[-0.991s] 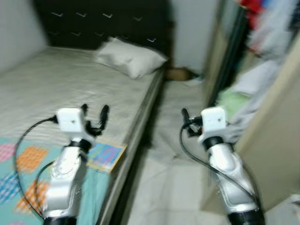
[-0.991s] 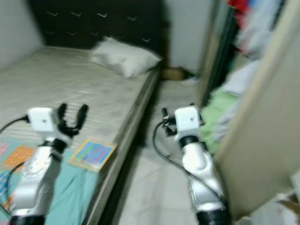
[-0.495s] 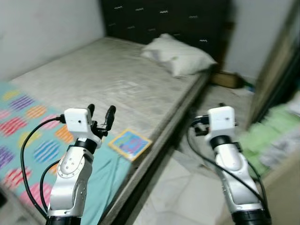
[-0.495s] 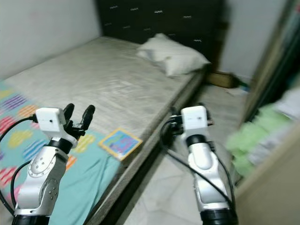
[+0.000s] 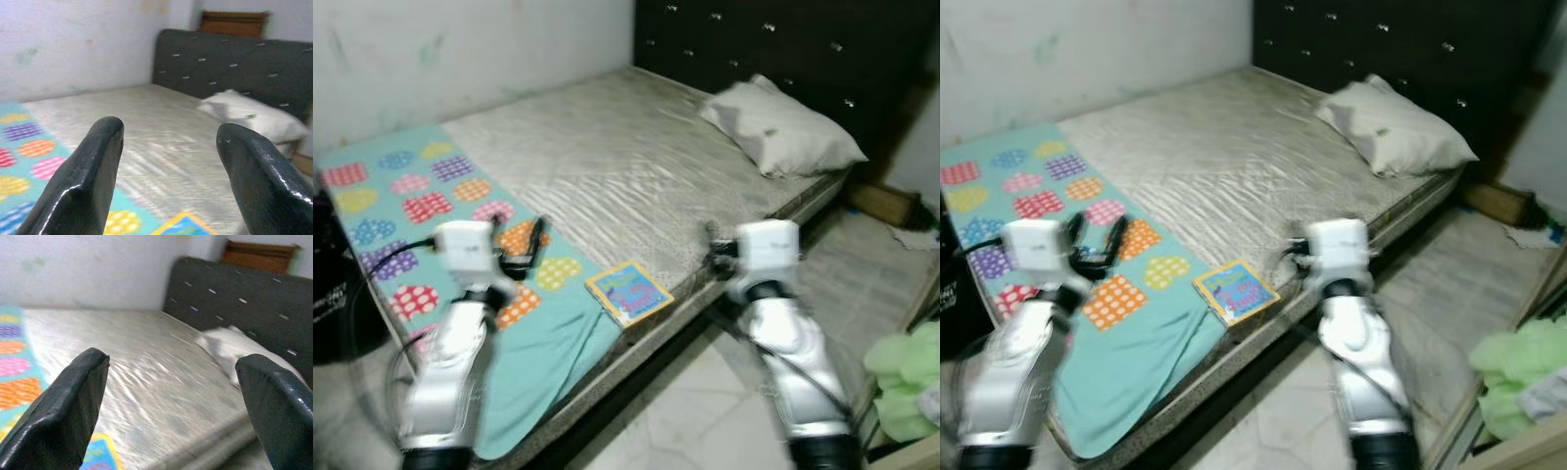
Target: Clean up the room
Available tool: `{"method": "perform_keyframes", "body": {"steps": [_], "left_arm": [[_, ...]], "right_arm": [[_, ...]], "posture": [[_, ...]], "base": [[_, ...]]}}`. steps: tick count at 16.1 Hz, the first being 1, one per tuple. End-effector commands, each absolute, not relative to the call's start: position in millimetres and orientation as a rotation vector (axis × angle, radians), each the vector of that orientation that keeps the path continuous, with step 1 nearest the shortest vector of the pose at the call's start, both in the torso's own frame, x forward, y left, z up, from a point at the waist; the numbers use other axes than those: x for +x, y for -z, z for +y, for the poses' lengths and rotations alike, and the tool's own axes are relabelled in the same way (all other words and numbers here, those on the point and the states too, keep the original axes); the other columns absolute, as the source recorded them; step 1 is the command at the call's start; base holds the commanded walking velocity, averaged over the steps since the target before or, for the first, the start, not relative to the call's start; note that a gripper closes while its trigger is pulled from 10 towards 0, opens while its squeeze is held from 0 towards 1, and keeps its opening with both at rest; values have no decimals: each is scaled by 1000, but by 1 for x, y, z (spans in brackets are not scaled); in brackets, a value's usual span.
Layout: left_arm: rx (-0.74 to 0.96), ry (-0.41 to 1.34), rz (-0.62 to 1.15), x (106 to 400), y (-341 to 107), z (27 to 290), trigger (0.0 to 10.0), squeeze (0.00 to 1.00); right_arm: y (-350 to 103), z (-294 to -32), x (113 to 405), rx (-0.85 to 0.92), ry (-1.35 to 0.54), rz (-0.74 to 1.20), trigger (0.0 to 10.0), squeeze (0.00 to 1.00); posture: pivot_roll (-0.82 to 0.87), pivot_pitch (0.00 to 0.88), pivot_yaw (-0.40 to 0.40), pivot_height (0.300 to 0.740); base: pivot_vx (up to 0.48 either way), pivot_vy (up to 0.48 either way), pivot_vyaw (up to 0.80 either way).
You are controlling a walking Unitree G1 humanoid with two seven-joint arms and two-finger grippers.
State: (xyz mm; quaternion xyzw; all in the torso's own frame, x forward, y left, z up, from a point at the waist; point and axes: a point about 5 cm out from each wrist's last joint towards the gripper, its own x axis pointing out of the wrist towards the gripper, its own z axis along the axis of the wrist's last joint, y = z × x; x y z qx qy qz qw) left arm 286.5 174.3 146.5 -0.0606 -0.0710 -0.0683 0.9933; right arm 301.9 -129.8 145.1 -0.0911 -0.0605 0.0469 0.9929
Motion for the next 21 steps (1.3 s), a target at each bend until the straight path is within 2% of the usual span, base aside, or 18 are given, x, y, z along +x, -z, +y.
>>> {"method": "perform_keyframes", "body": {"steps": [1, 21], "left_arm": [[-122, 164, -162, 288, -152, 167, 10000, 0], [-102, 146, -144, 292, -149, 168, 10000, 0]], "right_arm": [[-145, -140, 303, -201, -68, -118, 10000, 0], [-145, -139, 311, -186, -62, -127, 10000, 0]], "posture": [[-43, 0, -25, 740], [-29, 0, -25, 740]], "base": [[0, 0, 800], [0, 0, 800]]}}
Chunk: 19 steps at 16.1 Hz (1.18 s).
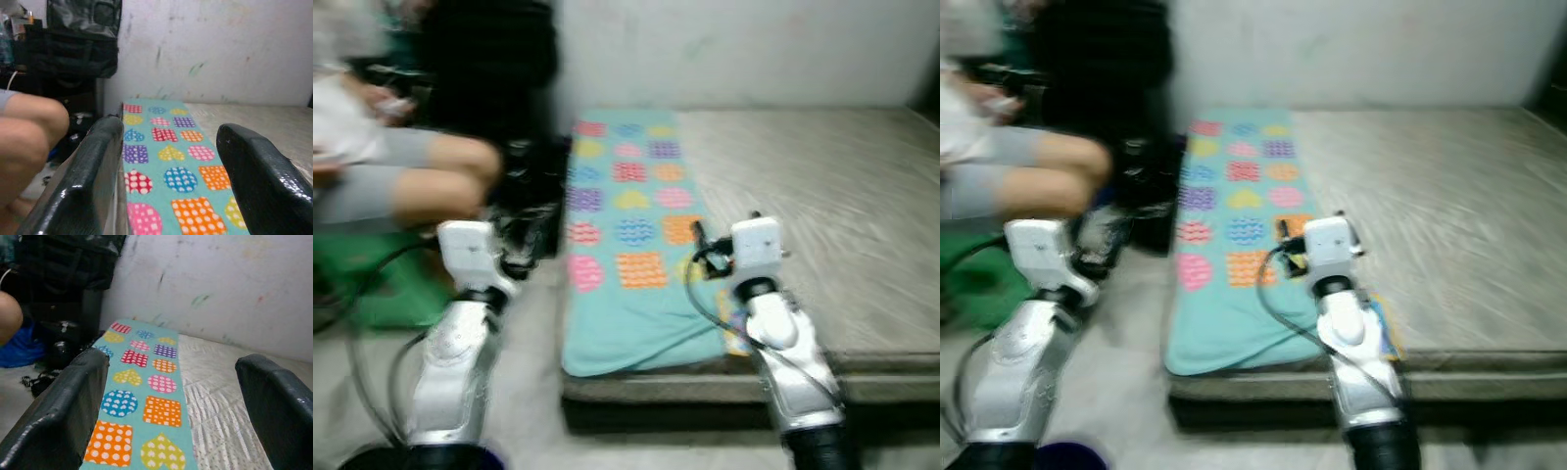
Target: Clean up the room
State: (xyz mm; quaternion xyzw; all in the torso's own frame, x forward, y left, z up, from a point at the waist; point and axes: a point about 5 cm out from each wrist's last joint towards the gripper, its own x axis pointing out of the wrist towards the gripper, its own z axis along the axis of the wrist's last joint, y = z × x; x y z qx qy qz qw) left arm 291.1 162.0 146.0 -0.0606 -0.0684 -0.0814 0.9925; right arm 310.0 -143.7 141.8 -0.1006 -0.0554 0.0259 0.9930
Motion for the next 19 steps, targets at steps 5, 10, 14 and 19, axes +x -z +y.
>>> {"method": "perform_keyframes", "body": {"steps": [5, 10, 14, 19], "left_arm": [[-92, 150, -138, 291, -147, 169, 10000, 0], [-114, 192, -155, 291, -149, 166, 10000, 0], [-119, 208, -159, 291, -149, 164, 10000, 0], [-121, 211, -159, 291, -150, 163, 10000, 0]], "right_arm": [[-147, -145, 312, -171, -23, -137, 10000, 0], [-150, -146, 315, -201, -1, -161, 10000, 0], [-152, -149, 316, -211, 34, -177, 10000, 0], [-149, -150, 317, -209, 39, -165, 10000, 0]], "posture": [[-30, 0, -23, 740], [-34, 0, -22, 740], [-37, 0, -20, 740], [-35, 0, -19, 740]], "base": [[0, 0, 320], [119, 0, 0], [375, 0, 0], [403, 0, 0]]}}
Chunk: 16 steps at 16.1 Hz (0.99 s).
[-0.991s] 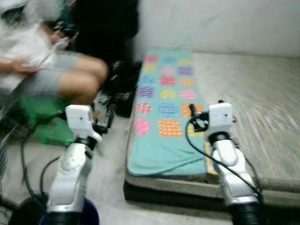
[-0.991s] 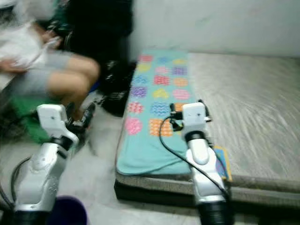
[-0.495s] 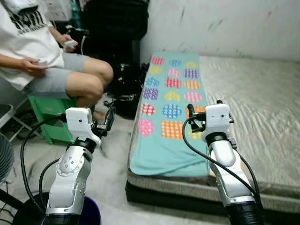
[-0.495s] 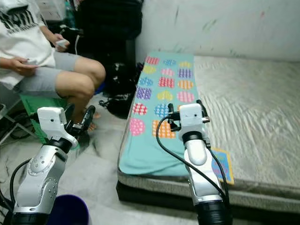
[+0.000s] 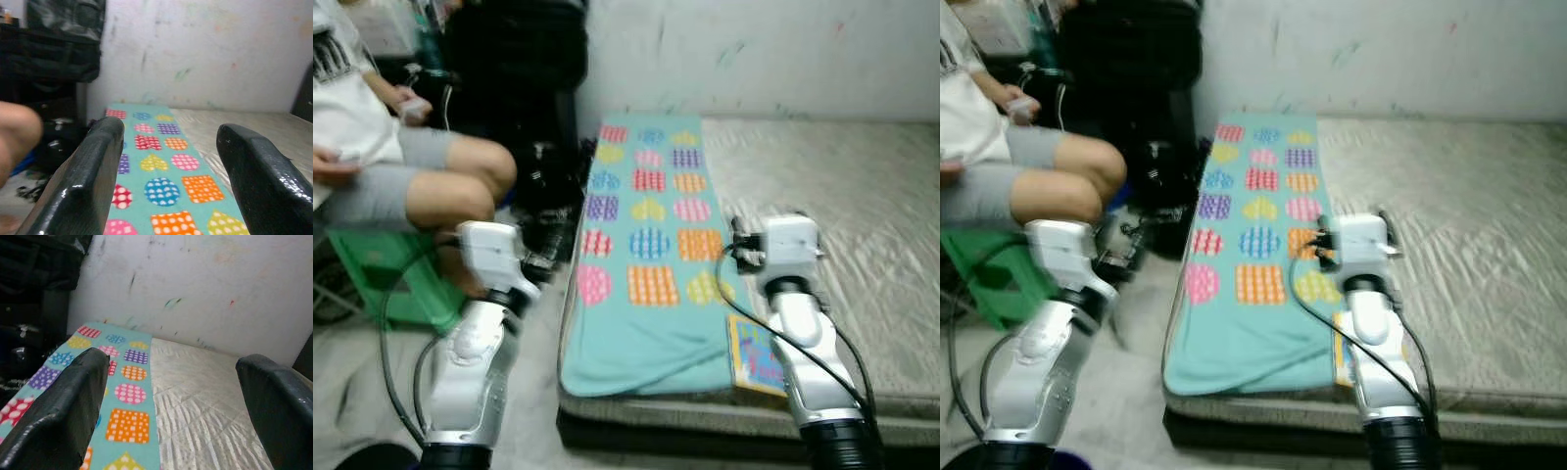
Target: Clean up the room
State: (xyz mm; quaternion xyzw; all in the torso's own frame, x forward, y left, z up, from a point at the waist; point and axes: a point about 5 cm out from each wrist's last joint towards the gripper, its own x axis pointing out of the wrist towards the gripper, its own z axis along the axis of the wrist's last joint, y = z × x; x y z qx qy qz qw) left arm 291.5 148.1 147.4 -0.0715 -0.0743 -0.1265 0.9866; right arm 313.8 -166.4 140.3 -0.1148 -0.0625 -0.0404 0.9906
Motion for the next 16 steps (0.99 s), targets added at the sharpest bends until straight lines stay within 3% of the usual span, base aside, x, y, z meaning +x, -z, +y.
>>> {"method": "perform_keyframes", "body": {"steps": [1, 9, 16], "left_arm": [[-120, 210, -158, 291, -149, 164, 10000, 0], [-121, 196, -147, 292, -148, 163, 10000, 0], [-129, 214, -146, 292, -148, 160, 10000, 0]], "right_arm": [[-149, -151, 317, -207, 49, -163, 10000, 0], [-150, -154, 317, -215, 67, -172, 10000, 0], [-151, -150, 317, -187, 45, -183, 10000, 0]], "posture": [[-35, 0, -19, 740], [-33, 0, -18, 740], [-32, 0, -18, 740]], "base": [[352, 0, 0], [0, 0, 0], [0, -317, 0]]}}
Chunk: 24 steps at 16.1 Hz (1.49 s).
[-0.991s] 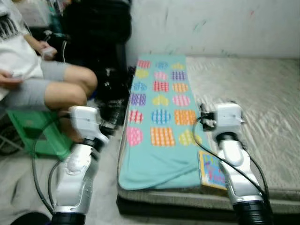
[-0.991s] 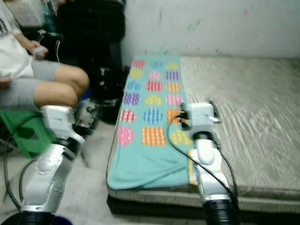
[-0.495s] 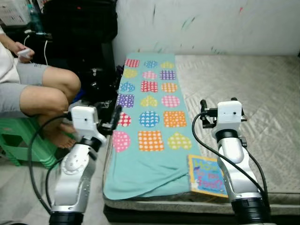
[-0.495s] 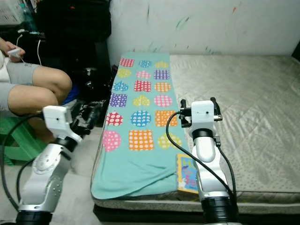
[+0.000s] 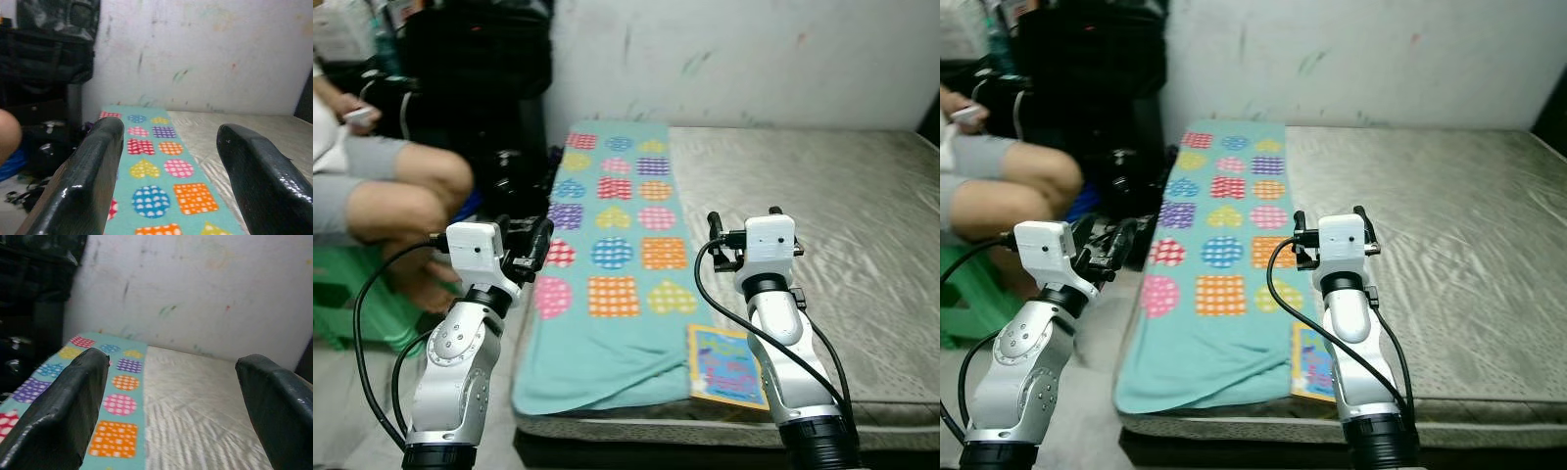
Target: Clean up the room
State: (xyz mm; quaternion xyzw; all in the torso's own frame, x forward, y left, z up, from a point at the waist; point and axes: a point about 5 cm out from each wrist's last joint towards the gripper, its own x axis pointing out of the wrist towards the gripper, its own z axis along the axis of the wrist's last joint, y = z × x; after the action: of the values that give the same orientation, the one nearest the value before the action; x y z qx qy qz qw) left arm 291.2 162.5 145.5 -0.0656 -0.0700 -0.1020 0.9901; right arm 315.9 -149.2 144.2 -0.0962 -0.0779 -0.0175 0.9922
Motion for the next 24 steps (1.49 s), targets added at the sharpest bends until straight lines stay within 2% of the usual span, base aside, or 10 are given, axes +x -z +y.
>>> {"method": "perform_keyframes", "body": {"steps": [1, 8, 14, 24], "left_arm": [[-129, 214, -144, 292, -148, 160, 10000, 0], [-134, 215, -145, 293, -148, 161, 10000, 0], [-175, 279, -172, 289, -151, 156, 10000, 0], [-176, 299, -175, 289, -151, 155, 10000, 0]], "right_arm": [[-151, -150, 317, -185, 43, -182, 10000, 0], [-150, -150, 318, -182, 38, -181, 10000, 0], [-149, -150, 318, -183, 34, -178, 10000, 0], [-149, -149, 319, -182, 30, -177, 10000, 0]], "posture": [[-31, 0, -18, 740], [-32, 0, -18, 740], [-33, 0, -20, 740], [-34, 0, -20, 740]], "base": [[0, -382, 0], [0, -381, 0], [0, 0, 0], [276, 0, 0]]}}
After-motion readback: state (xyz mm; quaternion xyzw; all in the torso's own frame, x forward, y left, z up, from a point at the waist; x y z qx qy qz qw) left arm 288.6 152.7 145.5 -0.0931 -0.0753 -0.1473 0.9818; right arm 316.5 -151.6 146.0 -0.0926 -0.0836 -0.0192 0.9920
